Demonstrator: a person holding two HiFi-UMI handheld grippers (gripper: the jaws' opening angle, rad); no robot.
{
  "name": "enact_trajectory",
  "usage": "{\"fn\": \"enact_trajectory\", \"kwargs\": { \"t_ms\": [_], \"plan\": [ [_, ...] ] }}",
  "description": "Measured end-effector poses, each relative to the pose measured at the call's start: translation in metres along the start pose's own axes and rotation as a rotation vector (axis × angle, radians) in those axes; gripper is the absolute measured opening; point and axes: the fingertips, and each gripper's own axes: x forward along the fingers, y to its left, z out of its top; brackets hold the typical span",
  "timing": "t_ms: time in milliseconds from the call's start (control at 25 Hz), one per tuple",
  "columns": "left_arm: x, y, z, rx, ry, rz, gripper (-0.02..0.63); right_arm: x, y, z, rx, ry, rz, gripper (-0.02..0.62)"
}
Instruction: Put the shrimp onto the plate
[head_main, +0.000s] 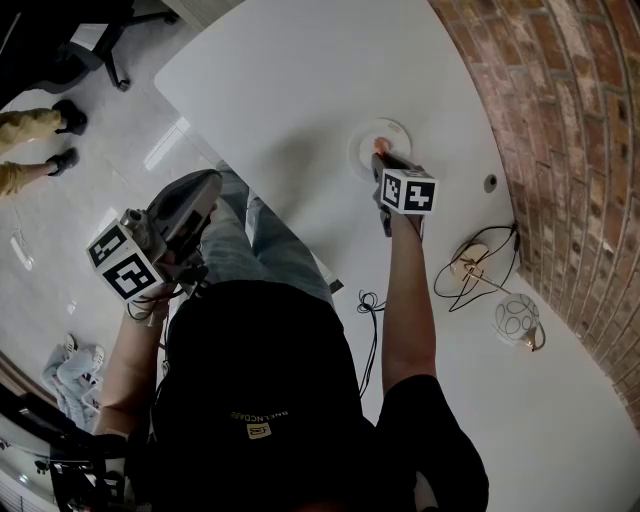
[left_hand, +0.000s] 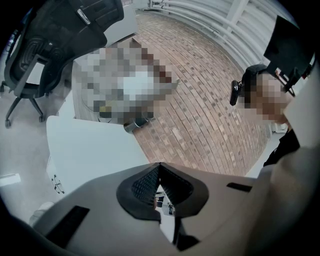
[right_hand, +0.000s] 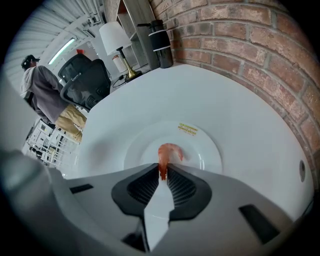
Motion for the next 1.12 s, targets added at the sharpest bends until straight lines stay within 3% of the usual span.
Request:
{"fn": "enact_trajectory", "kwargs": {
  "t_ms": [520, 800, 1120],
  "plan": [
    [0.000, -0.001, -0.001, 0.008, 0.007, -0.014, 0.003, -0.011, 0.003, 0.002, 0.003, -0.023, -0.007, 0.043],
    [0.003, -0.009, -0.001, 0.027, 0.025, -0.050, 0.003, -0.043, 0.009, 0.019, 0.000, -0.125, -0.016, 0.043],
    [0.013, -0.031, 0.008, 0.087, 0.080, -0.128, 0.003, -0.121, 0.024, 0.051, -0.002, -0.317, -0.063, 0.043]
  ]
}}
